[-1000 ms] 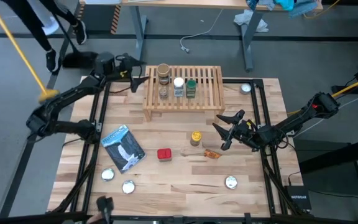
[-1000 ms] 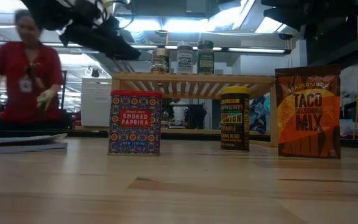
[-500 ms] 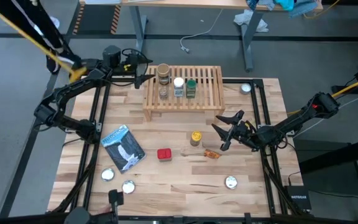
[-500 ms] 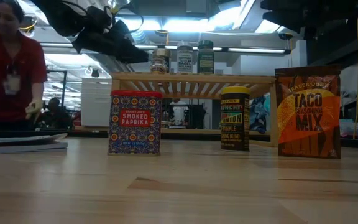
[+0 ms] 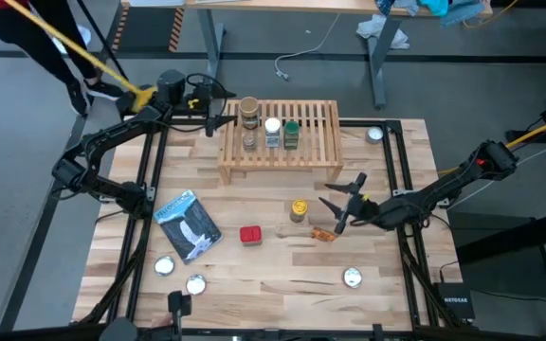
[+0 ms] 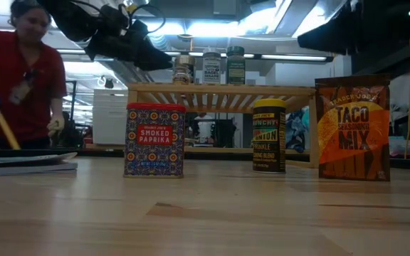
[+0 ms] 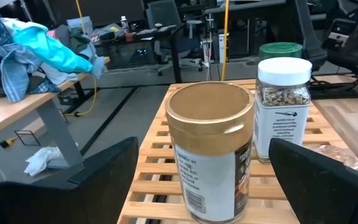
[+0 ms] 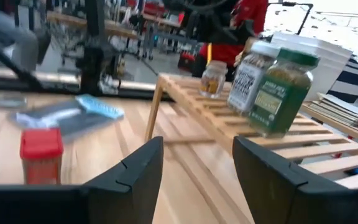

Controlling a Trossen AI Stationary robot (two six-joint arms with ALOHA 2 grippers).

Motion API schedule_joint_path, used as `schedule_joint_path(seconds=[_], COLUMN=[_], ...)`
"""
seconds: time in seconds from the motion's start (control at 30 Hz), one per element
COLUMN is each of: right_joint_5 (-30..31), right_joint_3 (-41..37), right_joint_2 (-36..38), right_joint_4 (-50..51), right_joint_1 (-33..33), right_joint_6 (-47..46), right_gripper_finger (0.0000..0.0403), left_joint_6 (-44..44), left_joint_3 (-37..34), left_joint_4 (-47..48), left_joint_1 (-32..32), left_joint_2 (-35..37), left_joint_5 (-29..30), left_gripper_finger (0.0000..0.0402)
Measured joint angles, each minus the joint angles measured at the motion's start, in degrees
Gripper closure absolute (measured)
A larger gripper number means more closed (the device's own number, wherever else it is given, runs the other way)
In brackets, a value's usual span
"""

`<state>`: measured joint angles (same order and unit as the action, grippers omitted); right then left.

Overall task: Shelf spices
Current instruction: Remove the brown seasoning bottle from the shelf

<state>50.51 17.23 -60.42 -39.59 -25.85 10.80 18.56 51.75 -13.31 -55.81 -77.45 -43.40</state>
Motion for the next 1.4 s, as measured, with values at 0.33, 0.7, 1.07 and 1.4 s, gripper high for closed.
schedule_joint_path(seconds=[0.33,0.7,1.07,1.4], right_joint_5=[-1.23,-0.58,1.45,0.95], right_joint_3=[0.0,0.0,0.0,0.0], right_joint_2=[0.0,0.0,0.0,0.0], right_joint_4=[8.45,8.19,8.18,8.19], right_joint_1=[0.0,0.0,-0.02,-0.02], right_joint_6=[0.01,0.01,0.01,0.01], right_gripper_finger=[0.0205,0.0205,0.0205,0.0205], left_joint_6=[0.15,1.87,-1.62,-2.11], left_joint_3=[0.0,-0.02,-0.02,-0.02], left_joint_4=[0.21,0.25,-10.44,-13.42], left_joint_1=[0.16,3.49,3.58,4.81], left_joint_2=[0.0,-2.61,-7.55,-11.59], left_joint_5=[0.02,0.08,0.69,0.55], left_gripper_finger=[0.0049,0.0049,0.0049,0.0049])
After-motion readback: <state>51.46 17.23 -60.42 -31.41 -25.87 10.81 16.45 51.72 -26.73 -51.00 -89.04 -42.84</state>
